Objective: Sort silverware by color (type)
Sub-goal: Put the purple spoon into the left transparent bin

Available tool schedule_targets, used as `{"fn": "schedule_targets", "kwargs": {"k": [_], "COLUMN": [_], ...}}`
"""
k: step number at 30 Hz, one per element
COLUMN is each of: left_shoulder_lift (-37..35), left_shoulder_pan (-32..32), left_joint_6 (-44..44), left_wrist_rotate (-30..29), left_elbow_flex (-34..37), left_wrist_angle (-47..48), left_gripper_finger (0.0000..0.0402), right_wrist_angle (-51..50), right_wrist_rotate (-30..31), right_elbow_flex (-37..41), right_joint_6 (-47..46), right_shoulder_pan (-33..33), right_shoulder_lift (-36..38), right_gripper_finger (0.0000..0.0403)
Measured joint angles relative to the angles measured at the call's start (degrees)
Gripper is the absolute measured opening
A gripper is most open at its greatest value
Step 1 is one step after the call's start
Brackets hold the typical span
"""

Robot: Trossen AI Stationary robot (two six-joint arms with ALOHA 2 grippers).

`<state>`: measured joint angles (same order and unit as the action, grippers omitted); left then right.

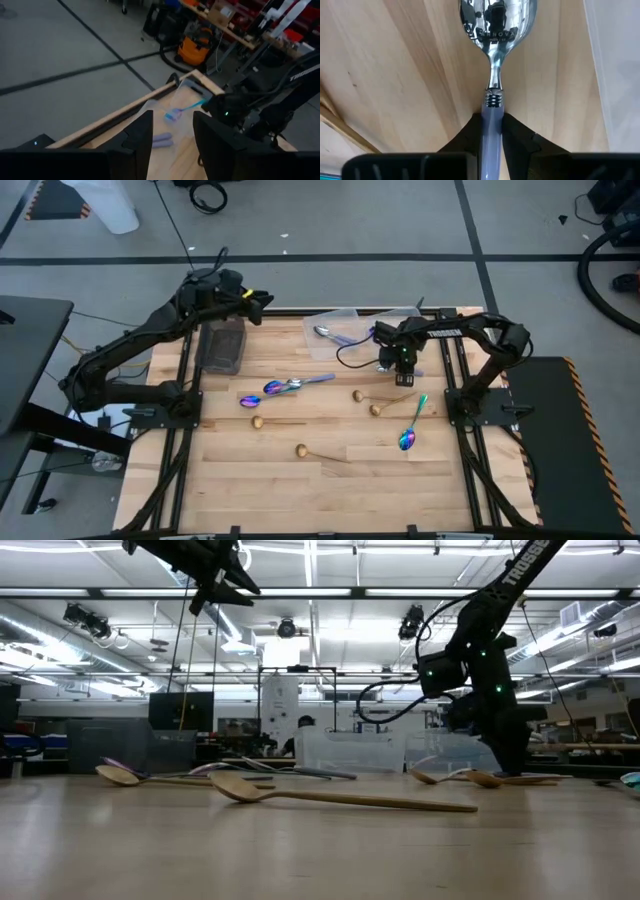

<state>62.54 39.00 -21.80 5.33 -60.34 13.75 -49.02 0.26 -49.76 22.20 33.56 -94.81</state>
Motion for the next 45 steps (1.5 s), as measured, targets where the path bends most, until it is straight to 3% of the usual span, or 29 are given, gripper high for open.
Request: {"fn": "schedule_targets", "kwargs": {"k": [12,18,21,28,36,42,45], "left_shoulder_lift": [-5.0,-3.9,-3.7,-3.7,-3.7,-2.3,-1.5], "left_shoulder_pan": [2.3,2.1,2.1,2.1,2.7,3.0,3.0], "left_joint_6": [0.2,-2.9,-1.5,-0.6,-1.1,-1.1,-1.3], "left_wrist_rotate": [0.4,8.9,9.0,1.1,0.9,0.3,0.3], "left_elbow_flex": [0.0,0.0,0.0,0.0,0.0,0.0,0.0], "left_wrist_angle": [-0.2,-7.0,-7.8,-7.6,-7.4,-5.0,-4.7], "left_gripper_finger": [0.0148,0.0148,0.0148,0.0148,0.0148,0.0148,0.0148], "right_wrist_angle": [-0.8,0.0,1.2,12.0,27.8,32.2,32.8], "right_wrist_rotate": [-11.2,-18.0,-18.2,-18.3,-18.4,-18.1,-15.1], "right_elbow_flex": [-8.3,-15.2,-19.0,-22.5,-22.5,-22.5,-22.5], "right_joint_6": [1.9,4.0,5.0,5.0,5.0,4.6,4.4], "right_shoulder_pan": [-1.4,-1.1,-0.8,-0.8,-1.0,-0.3,-0.3], "right_shoulder_lift": [0.1,0.1,0.2,0.3,0.2,-3.4,-6.4], "right_gripper_finger": [0.0057,0.0057,0.0057,0.0057,0.0065,0.0061,0.0061]}}
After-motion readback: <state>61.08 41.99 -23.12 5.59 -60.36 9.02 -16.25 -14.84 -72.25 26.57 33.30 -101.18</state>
